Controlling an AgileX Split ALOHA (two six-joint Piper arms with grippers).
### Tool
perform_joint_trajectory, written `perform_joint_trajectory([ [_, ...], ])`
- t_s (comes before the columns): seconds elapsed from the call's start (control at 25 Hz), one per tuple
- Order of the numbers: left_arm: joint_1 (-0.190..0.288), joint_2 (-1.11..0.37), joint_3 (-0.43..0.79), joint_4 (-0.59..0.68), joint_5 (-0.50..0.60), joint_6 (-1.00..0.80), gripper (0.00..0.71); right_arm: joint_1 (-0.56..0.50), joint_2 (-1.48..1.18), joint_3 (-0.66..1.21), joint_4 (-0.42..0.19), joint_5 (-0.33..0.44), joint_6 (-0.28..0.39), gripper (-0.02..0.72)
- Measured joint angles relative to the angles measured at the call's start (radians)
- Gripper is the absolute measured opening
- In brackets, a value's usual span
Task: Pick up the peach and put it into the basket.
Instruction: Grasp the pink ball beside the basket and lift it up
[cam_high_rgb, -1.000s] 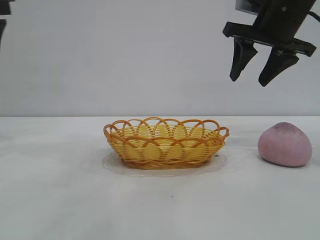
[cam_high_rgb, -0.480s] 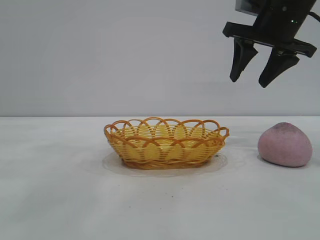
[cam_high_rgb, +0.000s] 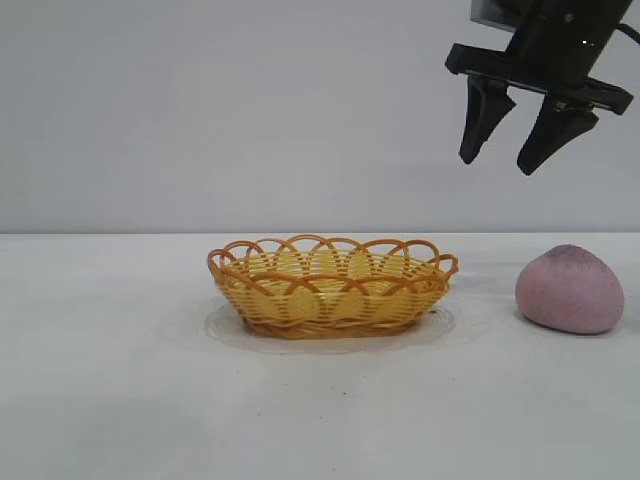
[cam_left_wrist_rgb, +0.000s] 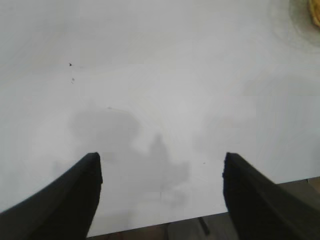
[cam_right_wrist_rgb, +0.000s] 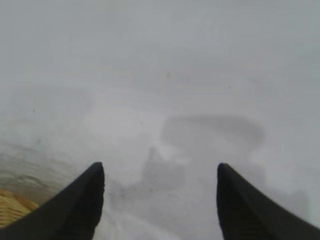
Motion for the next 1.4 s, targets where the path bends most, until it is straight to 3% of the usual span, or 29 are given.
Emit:
perform_joint_trajectory([
  [0.24, 0.0, -0.454, 0.104, 0.0, 0.021, -0.041, 0.491, 0.0, 0.0, 0.0, 0.0, 0.006, 0.0, 0.459],
  [0.4, 0.0, -0.634, 0.166, 0.0, 0.067, -0.041, 0.491, 0.0, 0.0, 0.0, 0.002, 0.021, 0.0, 0.459],
  [0.56, 0.0, -0.663, 0.206, 0.022, 0.113, -0.056, 0.491, 0.0, 0.0, 0.0, 0.002, 0.033, 0.0, 0.459],
  [1.2, 0.0, -0.667, 0.245, 0.064, 0.053, -0.109, 0.491, 0.0, 0.0, 0.0, 0.002, 0.048, 0.0, 0.459],
  [1.4, 0.0, -0.667, 0.247, 0.064, 0.053, -0.109, 0.491, 0.0, -0.004, 0.0, -0.031, 0.117, 0.0, 0.459],
])
